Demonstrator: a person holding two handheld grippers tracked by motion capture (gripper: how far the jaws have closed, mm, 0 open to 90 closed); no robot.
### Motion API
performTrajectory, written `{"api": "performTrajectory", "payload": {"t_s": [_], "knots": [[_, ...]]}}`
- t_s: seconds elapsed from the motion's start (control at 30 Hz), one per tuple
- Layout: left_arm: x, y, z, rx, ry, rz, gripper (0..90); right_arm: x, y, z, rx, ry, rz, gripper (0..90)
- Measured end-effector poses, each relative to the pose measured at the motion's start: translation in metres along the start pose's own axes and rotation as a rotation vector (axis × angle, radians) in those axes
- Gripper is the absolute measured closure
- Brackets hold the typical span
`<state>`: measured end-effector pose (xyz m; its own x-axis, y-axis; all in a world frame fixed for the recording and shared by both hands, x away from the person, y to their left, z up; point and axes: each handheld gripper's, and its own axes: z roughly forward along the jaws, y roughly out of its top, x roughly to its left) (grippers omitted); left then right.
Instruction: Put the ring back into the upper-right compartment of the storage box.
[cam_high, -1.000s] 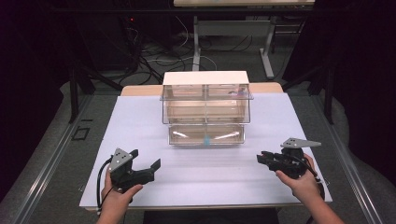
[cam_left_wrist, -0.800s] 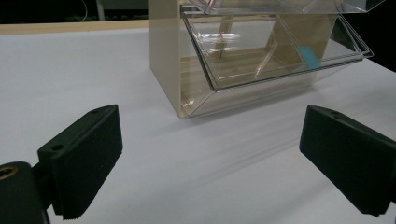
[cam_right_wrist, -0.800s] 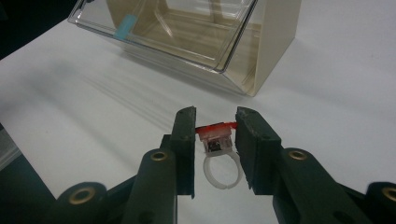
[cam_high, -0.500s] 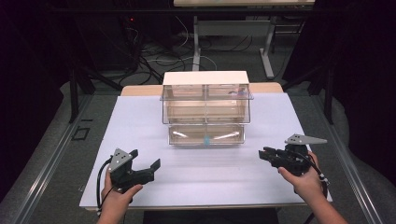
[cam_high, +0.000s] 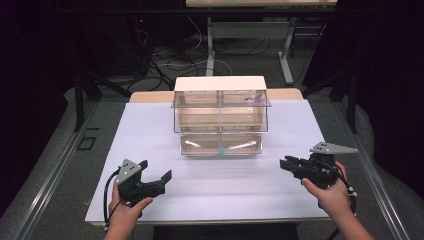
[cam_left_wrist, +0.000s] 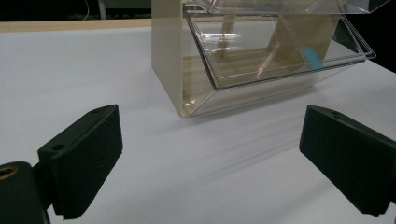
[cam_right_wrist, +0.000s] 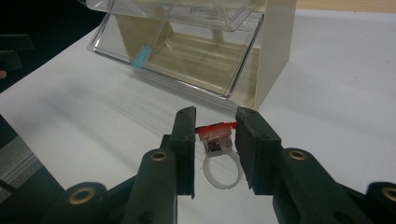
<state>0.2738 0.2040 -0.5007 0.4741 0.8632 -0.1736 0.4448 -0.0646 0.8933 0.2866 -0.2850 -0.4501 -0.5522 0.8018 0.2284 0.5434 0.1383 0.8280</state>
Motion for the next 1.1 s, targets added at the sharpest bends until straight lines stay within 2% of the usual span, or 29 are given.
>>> {"api": "performTrajectory", "payload": {"t_s": [0.17, 0.33, 0.4, 0.83, 1.1], "knots": [[0.000, 0.000, 0.000, 0.001, 0.001, -0.001, 6.0, 0.003, 0.005, -0.005, -0.025, 0.004, 0.002, 68.8], [0.000, 0.000, 0.000, 0.002, 0.003, -0.002, 6.0, 0.004, 0.009, -0.009, -0.027, 0.010, 0.009, 68.8], [0.000, 0.000, 0.000, 0.001, 0.003, -0.002, 6.0, 0.004, 0.013, -0.012, -0.050, 0.006, 0.012, 68.8], [0.000, 0.000, 0.000, 0.002, 0.003, -0.001, 6.1, 0.008, 0.029, -0.016, -0.074, 0.021, 0.012, 68.8], [0.001, 0.000, 0.000, 0.003, 0.003, 0.001, 6.1, 0.012, 0.037, -0.014, -0.064, 0.027, 0.017, 68.8]]}}
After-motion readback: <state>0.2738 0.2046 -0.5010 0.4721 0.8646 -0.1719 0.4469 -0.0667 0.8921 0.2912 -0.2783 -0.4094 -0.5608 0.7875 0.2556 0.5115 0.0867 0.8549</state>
